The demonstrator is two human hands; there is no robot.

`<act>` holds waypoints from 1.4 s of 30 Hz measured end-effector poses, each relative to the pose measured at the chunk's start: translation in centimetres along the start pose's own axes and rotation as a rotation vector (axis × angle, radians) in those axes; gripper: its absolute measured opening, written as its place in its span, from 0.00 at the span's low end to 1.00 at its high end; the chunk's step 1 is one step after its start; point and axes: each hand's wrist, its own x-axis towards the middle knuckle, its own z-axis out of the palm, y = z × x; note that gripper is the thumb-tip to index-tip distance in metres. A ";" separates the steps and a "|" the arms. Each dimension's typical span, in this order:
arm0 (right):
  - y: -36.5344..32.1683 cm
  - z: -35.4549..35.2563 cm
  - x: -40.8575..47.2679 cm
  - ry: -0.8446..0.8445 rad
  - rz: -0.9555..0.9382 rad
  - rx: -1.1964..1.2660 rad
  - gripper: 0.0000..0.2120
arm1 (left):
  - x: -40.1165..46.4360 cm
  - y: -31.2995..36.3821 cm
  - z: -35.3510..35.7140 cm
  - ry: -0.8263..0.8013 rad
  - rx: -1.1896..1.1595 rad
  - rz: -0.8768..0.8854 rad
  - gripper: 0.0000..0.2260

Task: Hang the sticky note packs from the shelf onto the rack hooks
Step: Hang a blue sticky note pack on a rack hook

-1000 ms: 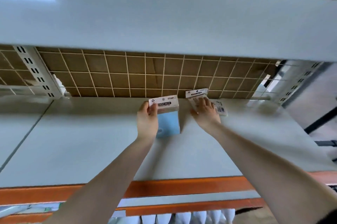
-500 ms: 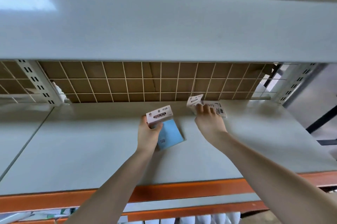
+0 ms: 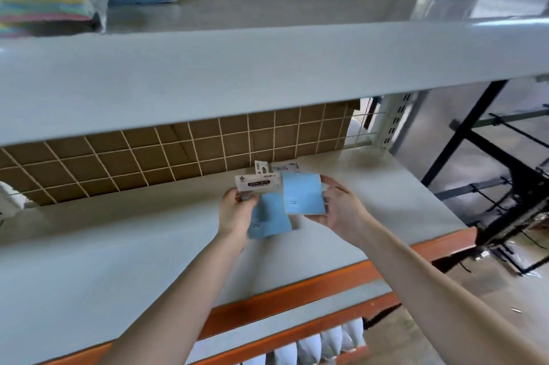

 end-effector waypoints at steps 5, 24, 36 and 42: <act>-1.2 -5.2 -2.6 0.089 -0.026 -0.203 0.06 | -3.6 0.2 6.8 -0.128 -0.014 0.029 0.04; -9.1 -31.4 -16.0 0.410 -0.417 -0.367 0.09 | -23.5 -5.0 35.2 -0.521 0.110 0.109 0.18; -15.6 -41.9 -21.7 0.494 -0.563 -0.350 0.03 | -28.3 -1.9 48.3 -0.896 0.006 0.100 0.02; -21.8 -47.3 -20.5 0.507 -0.645 -0.364 0.07 | -29.3 -0.5 57.4 -0.838 -0.057 0.115 0.11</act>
